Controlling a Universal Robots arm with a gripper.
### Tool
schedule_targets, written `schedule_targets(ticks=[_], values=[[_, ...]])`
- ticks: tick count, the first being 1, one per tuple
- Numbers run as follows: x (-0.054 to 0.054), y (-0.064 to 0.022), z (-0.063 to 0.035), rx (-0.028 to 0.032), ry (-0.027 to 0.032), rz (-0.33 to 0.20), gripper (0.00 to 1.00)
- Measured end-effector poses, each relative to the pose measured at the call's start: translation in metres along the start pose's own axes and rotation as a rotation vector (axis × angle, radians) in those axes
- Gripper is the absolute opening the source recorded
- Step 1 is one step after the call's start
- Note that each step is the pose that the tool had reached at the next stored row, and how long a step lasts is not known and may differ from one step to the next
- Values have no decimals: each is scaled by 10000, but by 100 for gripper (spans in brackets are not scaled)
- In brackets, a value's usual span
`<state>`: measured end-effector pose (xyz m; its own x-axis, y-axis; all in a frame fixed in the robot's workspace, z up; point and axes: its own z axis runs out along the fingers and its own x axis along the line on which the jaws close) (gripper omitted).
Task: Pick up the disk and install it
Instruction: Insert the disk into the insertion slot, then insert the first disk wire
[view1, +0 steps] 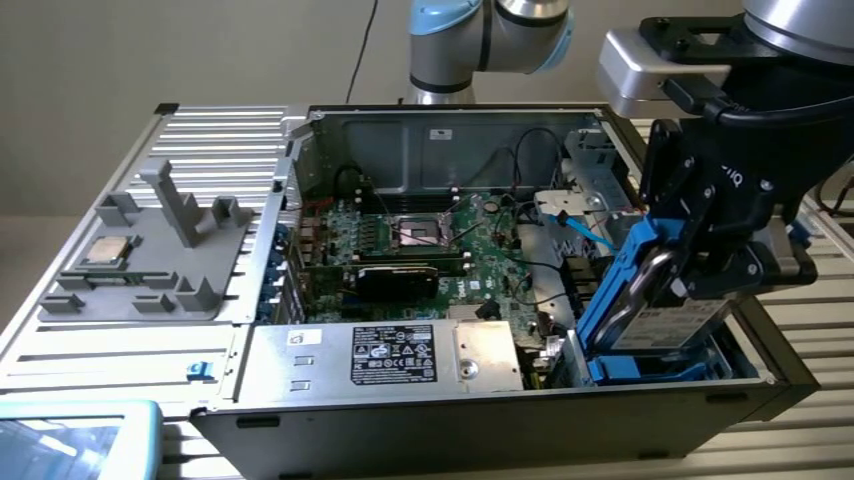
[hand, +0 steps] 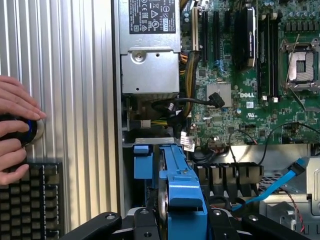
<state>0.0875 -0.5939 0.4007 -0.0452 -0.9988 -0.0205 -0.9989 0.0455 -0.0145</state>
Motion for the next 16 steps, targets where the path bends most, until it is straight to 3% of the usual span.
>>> schedule_targets(ticks=[9,11,16], values=[[-1,0,6,0,-6,0,38],[0,0,6,1,-3,0,51],[0,0,5,1,-1,0,58]])
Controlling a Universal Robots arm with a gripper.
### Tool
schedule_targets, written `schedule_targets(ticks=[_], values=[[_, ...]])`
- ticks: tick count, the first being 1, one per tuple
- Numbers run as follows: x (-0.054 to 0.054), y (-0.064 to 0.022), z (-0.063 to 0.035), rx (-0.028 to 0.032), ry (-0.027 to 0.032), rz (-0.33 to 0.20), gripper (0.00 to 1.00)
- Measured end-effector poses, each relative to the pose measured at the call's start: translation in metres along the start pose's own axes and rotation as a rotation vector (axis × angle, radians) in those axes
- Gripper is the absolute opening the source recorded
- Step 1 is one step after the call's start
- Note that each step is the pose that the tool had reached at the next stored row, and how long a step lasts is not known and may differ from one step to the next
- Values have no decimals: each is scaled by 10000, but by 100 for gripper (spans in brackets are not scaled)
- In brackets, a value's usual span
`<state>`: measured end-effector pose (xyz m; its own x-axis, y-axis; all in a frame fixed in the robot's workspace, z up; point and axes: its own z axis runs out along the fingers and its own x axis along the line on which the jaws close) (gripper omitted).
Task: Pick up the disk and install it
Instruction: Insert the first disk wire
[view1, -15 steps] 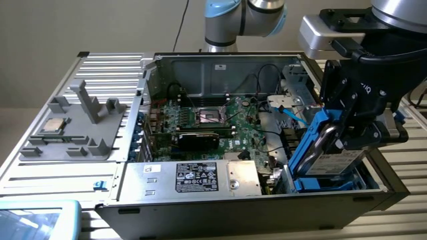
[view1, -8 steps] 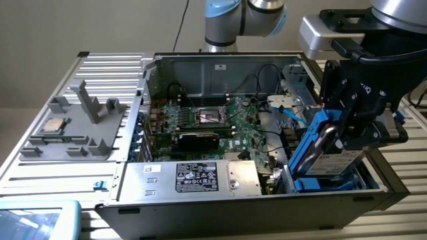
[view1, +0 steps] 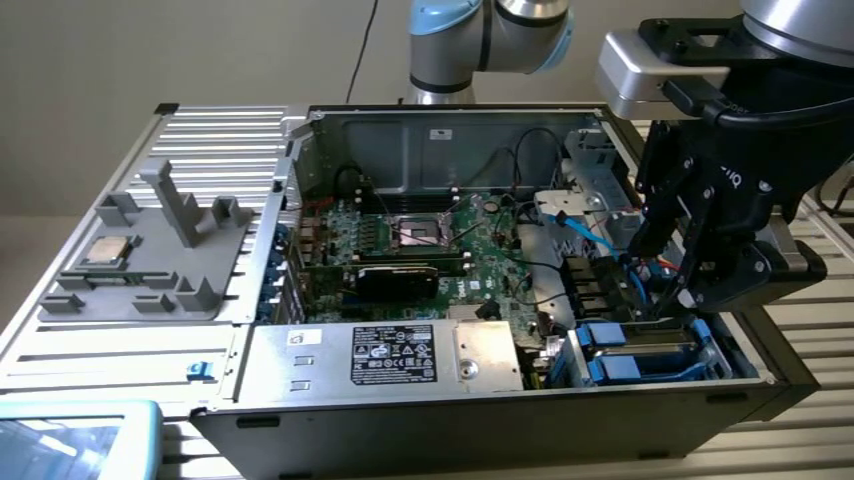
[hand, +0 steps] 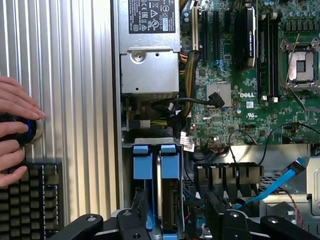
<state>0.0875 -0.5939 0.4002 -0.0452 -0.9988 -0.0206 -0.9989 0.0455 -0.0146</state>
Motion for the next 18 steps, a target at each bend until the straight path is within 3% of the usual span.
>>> schedule_targets(ticks=[16,18], values=[[0,-2,0,1,6,1,58],[-4,-76,2,-1,4,2,58]])
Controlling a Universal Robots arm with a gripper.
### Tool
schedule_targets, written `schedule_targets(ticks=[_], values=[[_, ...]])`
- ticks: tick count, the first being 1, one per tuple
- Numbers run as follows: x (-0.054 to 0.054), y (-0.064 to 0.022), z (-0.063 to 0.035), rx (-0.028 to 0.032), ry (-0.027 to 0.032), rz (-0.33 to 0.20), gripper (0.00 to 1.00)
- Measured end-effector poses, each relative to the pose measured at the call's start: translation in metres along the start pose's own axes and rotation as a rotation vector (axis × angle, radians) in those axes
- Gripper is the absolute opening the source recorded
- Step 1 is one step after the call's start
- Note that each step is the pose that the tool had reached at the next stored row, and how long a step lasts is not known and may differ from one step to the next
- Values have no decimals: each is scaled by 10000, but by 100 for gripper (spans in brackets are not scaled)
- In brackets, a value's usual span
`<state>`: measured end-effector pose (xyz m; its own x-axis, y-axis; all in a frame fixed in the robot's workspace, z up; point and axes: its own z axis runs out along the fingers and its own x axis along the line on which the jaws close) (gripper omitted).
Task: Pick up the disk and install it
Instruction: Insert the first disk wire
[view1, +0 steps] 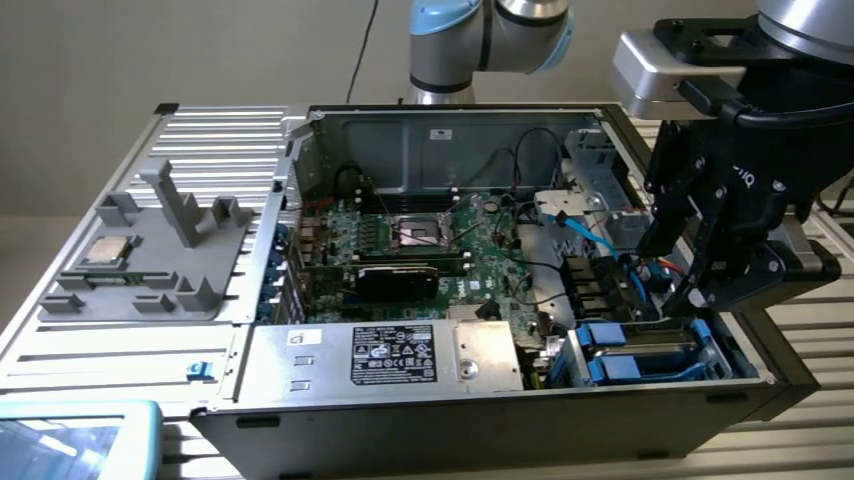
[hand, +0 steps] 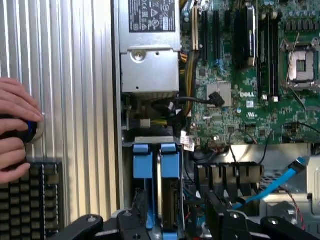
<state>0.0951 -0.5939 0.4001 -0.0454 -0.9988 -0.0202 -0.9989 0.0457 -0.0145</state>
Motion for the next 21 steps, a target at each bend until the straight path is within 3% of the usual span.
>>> schedule_targets(ticks=[8,13,17,21], values=[[-54,-327,10,1,2,-2,58],[-190,-404,32,0,2,-1,58],[-238,-502,89,0,2,-2,58],[-267,-511,163,0,0,3,58]])
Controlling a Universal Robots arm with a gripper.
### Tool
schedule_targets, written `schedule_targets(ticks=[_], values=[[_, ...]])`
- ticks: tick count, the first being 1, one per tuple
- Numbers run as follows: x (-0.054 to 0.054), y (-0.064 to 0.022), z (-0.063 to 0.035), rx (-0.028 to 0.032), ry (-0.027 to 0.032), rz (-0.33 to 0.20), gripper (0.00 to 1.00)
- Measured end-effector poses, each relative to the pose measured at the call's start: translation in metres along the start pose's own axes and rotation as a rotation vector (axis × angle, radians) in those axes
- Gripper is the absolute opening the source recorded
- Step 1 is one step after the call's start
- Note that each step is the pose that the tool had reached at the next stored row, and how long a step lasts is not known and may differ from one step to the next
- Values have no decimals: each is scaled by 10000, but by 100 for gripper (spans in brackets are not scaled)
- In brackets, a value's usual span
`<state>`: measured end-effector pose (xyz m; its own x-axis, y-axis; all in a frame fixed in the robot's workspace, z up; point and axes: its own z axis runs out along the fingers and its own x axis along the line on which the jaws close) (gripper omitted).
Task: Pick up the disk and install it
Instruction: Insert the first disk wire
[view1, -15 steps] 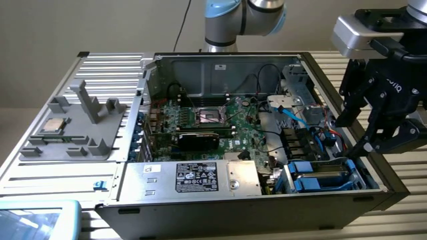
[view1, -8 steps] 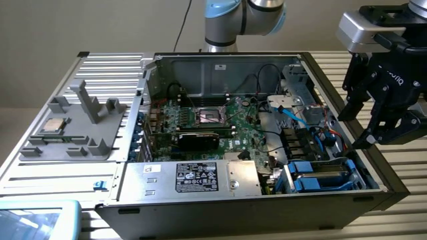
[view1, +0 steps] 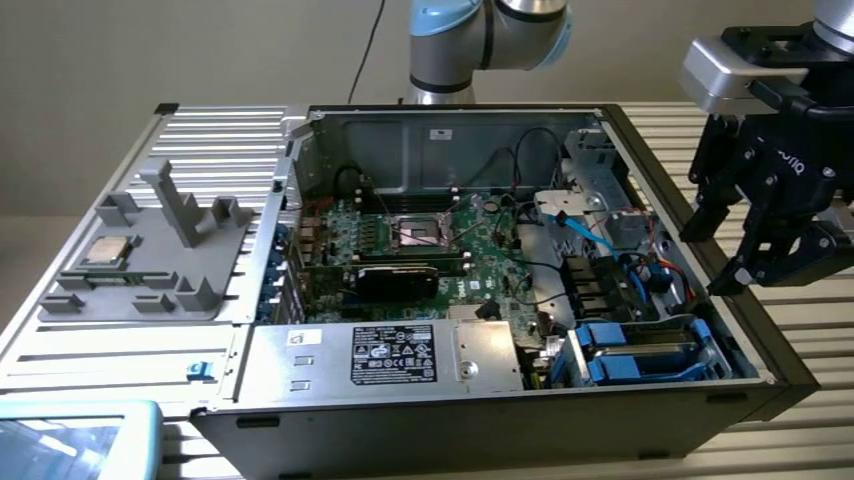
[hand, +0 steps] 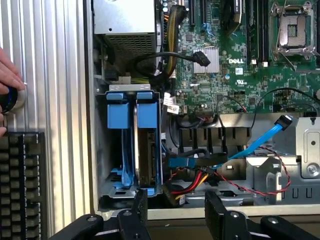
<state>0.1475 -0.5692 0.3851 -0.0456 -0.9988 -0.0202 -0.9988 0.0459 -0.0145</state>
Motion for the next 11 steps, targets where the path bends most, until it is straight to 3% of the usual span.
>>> schedule_targets(ticks=[5,11], values=[[-31,-1,91,0,-3,7,58],[-157,5,184,1,-7,26,58]])
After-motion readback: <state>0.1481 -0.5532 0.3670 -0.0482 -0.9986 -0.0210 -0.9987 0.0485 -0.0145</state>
